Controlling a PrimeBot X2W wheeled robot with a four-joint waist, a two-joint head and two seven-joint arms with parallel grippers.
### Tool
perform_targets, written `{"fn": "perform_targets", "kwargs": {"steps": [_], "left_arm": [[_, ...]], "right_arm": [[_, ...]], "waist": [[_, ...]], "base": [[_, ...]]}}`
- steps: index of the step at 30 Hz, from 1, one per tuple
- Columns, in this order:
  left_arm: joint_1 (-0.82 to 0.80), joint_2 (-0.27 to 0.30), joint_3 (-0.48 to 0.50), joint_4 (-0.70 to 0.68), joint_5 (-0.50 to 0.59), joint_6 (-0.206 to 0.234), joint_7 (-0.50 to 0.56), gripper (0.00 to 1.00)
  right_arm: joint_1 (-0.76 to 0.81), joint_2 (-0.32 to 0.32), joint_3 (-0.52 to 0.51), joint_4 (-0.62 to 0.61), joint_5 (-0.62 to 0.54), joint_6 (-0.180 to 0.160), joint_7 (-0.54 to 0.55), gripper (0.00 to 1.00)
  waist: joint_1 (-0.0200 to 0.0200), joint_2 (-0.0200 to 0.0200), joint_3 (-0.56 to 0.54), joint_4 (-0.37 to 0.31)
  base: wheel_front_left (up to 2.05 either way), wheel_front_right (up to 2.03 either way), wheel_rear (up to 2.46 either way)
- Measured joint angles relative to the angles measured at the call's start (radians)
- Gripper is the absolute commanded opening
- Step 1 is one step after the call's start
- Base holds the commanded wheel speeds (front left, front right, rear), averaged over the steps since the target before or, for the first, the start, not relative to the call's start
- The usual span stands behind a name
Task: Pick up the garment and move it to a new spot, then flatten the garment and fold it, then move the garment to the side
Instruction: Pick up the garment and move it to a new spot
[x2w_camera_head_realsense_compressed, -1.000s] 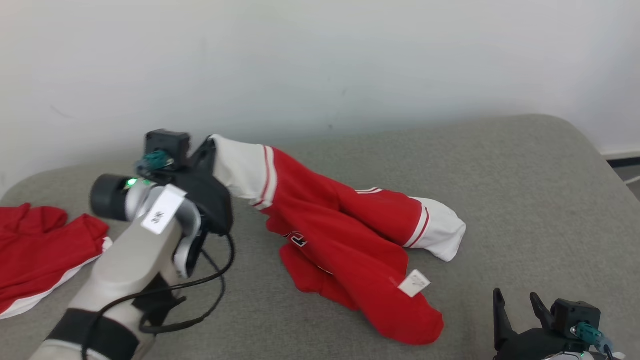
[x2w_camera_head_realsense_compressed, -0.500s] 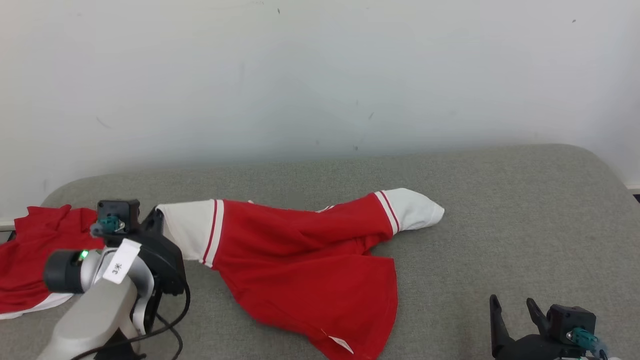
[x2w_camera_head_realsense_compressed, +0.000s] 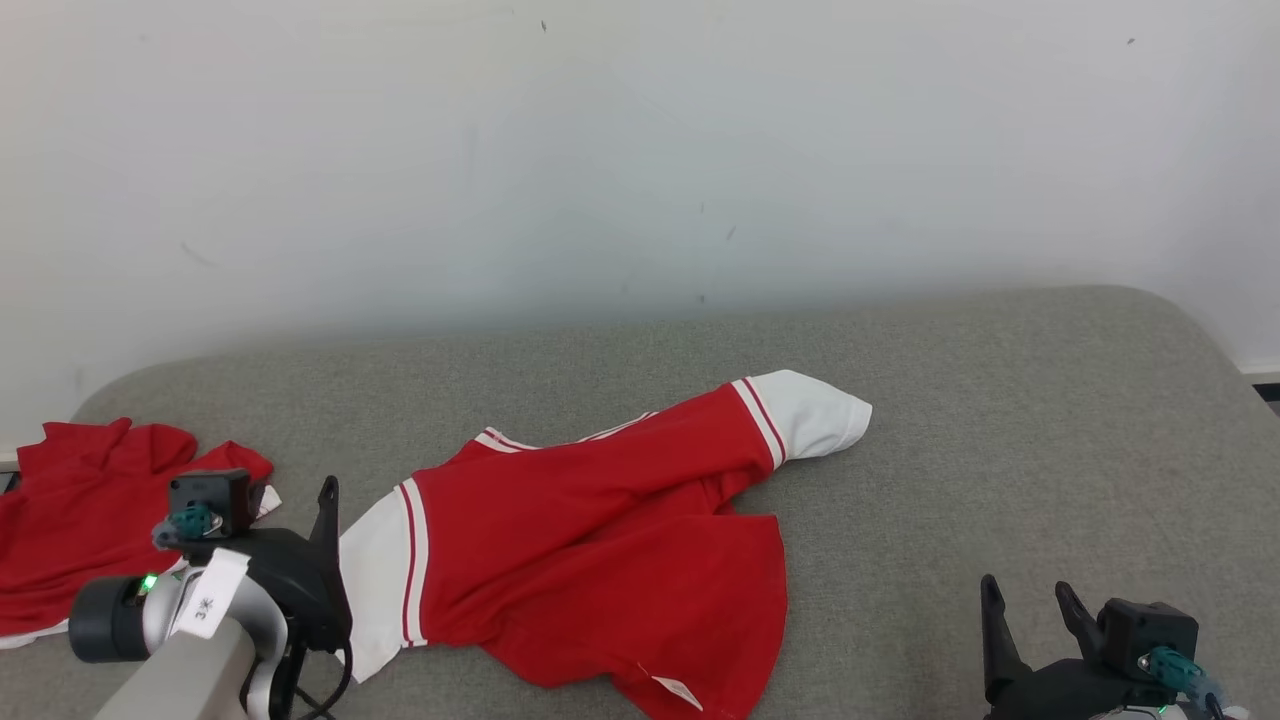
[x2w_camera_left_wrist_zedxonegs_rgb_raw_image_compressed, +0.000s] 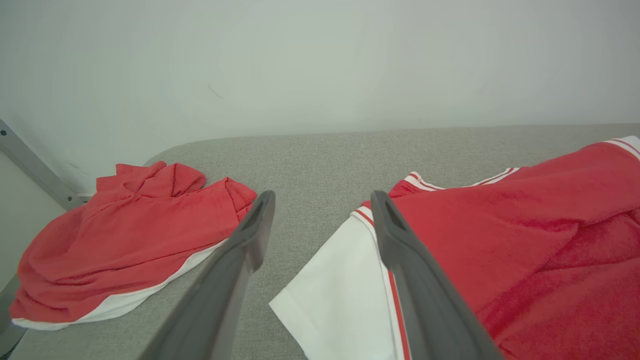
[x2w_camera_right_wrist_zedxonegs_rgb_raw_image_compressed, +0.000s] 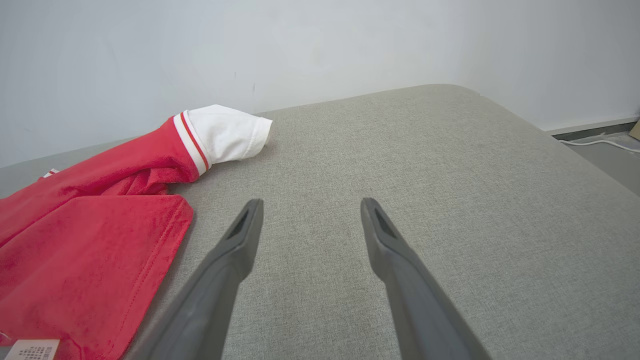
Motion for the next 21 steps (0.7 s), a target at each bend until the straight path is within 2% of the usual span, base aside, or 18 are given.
{"fn": "perform_targets", "kwargs": {"steps": [4,7,9,14,21], "left_arm": [[0.034,0.000,0.021,-0.071,-0.016,0.000,-0.046,1.00],[0.068,-0.003,0.036,-0.135,-0.031,0.000,-0.070,1.00],[0.103,0.000,0.055,-0.179,-0.038,0.000,-0.077,1.00],[0.207,0.009,0.078,-0.281,-0.038,0.004,-0.078,1.00],[0.351,0.023,0.152,-0.433,-0.055,0.009,-0.078,1.00]], "right_arm": [[-0.001,-0.001,0.010,-0.031,0.000,0.006,-0.008,1.00],[-0.003,-0.011,0.037,-0.055,0.008,0.057,-0.024,1.00],[-0.001,-0.014,0.046,-0.061,0.014,0.078,-0.027,1.00],[0.024,-0.021,0.037,-0.070,0.035,0.087,-0.041,1.00],[0.060,-0.017,0.016,-0.099,0.036,0.079,-0.081,1.00]], "waist": [[0.0000,0.0000,-0.005,0.005],[0.0000,0.0000,-0.011,0.016],[-0.0001,0.0000,-0.018,0.024],[0.0000,0.0000,-0.033,0.052],[0.0000,0.0000,-0.056,0.094]], "base": [[0.00,0.00,0.00],[0.00,0.00,0.00],[0.00,0.00,0.00],[0.00,0.00,0.00],[0.00,0.00,0.00]]}}
